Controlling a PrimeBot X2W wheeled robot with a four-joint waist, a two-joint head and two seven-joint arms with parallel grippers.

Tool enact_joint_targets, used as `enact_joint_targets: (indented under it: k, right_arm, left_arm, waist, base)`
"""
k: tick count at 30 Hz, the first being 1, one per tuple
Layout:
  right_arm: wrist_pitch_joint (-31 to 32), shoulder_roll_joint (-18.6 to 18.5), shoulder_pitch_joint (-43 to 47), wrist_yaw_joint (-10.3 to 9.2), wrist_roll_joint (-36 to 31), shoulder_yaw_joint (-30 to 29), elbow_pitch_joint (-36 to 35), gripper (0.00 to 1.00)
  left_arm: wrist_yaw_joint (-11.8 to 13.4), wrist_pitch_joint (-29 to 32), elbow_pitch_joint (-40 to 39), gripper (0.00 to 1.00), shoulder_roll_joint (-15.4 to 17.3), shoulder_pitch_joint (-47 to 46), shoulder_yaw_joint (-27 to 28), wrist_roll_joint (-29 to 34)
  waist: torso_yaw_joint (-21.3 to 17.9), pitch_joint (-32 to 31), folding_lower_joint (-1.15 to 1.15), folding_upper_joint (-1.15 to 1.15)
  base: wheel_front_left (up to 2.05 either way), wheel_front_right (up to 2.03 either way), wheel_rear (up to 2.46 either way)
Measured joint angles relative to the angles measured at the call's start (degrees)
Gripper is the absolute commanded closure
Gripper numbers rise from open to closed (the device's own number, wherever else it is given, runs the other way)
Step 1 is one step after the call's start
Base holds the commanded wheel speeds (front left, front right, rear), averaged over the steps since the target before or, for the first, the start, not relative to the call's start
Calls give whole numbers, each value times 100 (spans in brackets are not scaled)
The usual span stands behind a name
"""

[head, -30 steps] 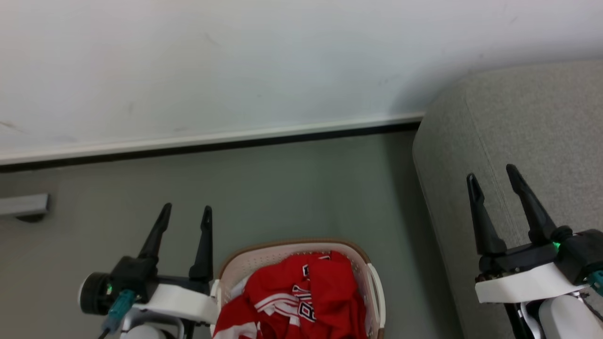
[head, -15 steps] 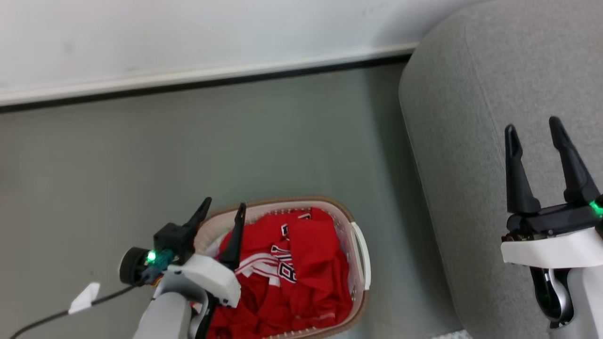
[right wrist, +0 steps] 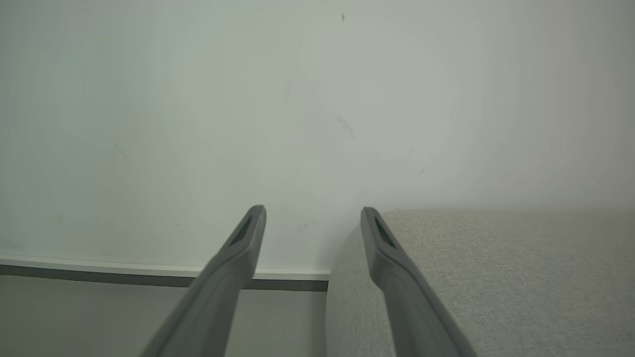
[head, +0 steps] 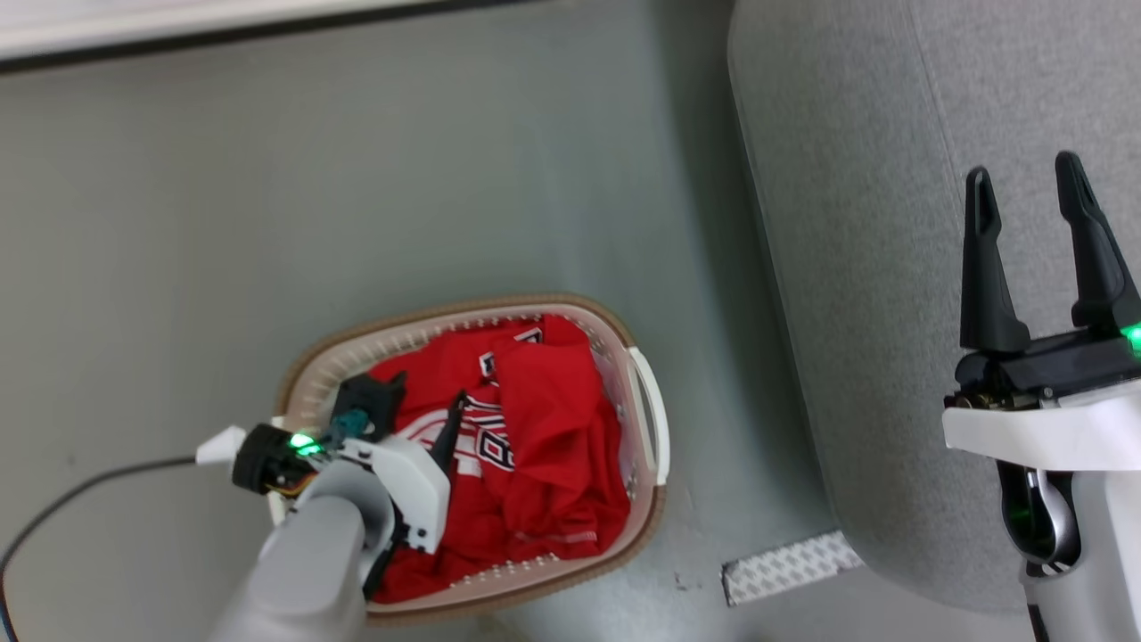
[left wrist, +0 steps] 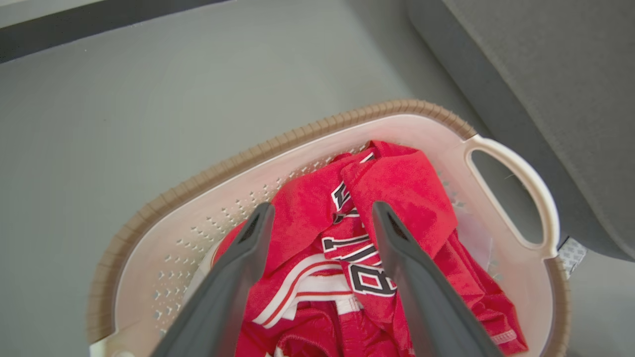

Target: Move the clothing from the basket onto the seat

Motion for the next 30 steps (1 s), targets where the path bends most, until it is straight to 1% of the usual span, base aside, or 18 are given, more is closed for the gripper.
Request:
enact_joint_targets:
  k: [7,12,14,17,22,26,30]
  right_arm:
    - [0,144,-191,0,25,74,-142,0]
    - [0,250,-279,0,64,152,-169,0]
    - [0,275,-314,0,92,178,-191,0]
    - [0,302,-405,0,123,237,-218,0]
    - [0,330,-441,0,165,252,-227,0]
    - [0,334,-414,0,260,210,-253,0]
    - [0,337,-386,0,297,172,-280,0]
  left_arm:
    - [-2,116,873,0,113,-663,-266,124]
    - [12,391,1288,0,248,-1064,-392,192]
    - [73,483,1371,0,330,-1186,-435,234]
    - [87,666,1470,0,458,-1310,-474,250]
    - [227,1013,1558,0,626,-1457,-583,357]
    - [357,1318,1588,0,698,-1517,-635,389]
    - [327,1530,1606,0,764,-1510,-839,510]
  waist:
    - [-256,544,0,0]
    - [-442,900,0,0]
    - [-518,1042,0,0]
    - [-645,1248,0,0]
    - [-876,1532,0,0]
    - [-930,1676,-1,0]
    - [-921,1752,-1,0]
  base:
    - [0,0,0]
    - [0,0,0]
    - [0,0,0]
    - [0,0,0]
    - [0,0,0]
    - [0,0,0]
    - [0,0,0]
